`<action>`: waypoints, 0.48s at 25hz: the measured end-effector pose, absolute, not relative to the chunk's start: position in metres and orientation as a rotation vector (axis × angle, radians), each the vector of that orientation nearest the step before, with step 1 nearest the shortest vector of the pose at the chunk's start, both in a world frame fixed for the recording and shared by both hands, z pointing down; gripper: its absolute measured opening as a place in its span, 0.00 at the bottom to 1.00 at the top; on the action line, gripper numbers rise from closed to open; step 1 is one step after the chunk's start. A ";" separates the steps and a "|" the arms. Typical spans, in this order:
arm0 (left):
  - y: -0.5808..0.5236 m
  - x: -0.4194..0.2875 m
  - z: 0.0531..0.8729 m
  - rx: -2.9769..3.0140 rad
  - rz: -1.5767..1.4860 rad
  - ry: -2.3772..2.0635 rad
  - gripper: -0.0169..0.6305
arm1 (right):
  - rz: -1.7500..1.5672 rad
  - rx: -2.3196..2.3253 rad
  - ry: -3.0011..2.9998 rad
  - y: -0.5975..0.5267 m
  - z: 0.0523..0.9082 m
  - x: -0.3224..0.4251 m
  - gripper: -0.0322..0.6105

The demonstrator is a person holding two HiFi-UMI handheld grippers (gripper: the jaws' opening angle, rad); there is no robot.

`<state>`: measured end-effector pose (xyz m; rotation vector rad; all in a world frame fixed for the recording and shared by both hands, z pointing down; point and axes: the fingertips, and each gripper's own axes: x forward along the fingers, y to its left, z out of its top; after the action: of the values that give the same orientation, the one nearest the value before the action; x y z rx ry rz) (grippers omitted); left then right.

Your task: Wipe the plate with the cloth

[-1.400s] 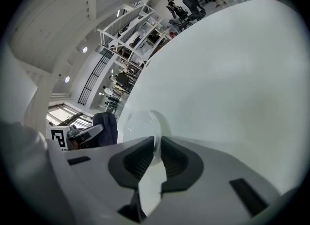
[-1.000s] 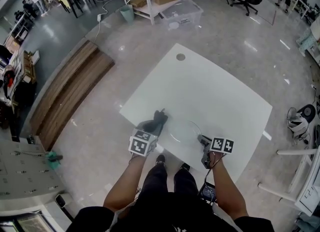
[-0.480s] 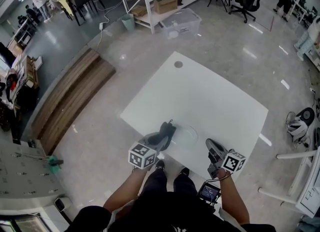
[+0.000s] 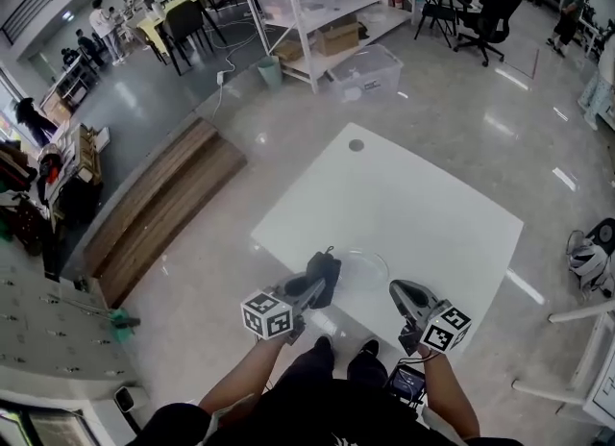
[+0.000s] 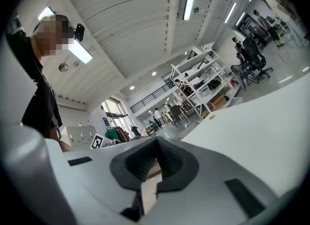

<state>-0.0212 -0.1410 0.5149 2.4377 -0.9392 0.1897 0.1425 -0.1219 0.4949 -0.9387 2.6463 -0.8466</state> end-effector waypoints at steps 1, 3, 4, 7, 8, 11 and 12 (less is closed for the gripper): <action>-0.139 -0.027 0.509 2.446 0.167 -0.947 0.10 | -0.813 -0.919 2.648 -0.117 0.487 0.141 0.05; -0.132 -0.036 0.501 2.465 0.143 -0.933 0.10 | -0.749 -0.887 2.657 -0.102 0.474 0.137 0.05; -0.127 -0.040 0.500 2.476 0.145 -0.920 0.10 | -0.729 -0.885 2.662 -0.094 0.471 0.136 0.05; -0.113 -0.048 0.495 2.488 0.135 -0.886 0.10 | -0.697 -0.940 2.666 -0.068 0.461 0.139 0.05; -0.108 -0.049 0.490 2.489 0.107 -0.872 0.10 | -0.676 -0.960 2.667 -0.059 0.453 0.140 0.05; -0.086 -0.054 0.472 2.514 0.018 -0.803 0.10 | -0.619 -1.014 2.682 -0.029 0.431 0.132 0.05; -0.073 -0.059 0.468 2.526 0.005 -0.776 0.10 | -0.612 -1.026 2.685 -0.015 0.428 0.124 0.05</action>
<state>-0.0594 -0.0728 0.4678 2.5259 -0.7758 0.0051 0.1241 -0.0145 0.4285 -1.0263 2.6846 -0.6125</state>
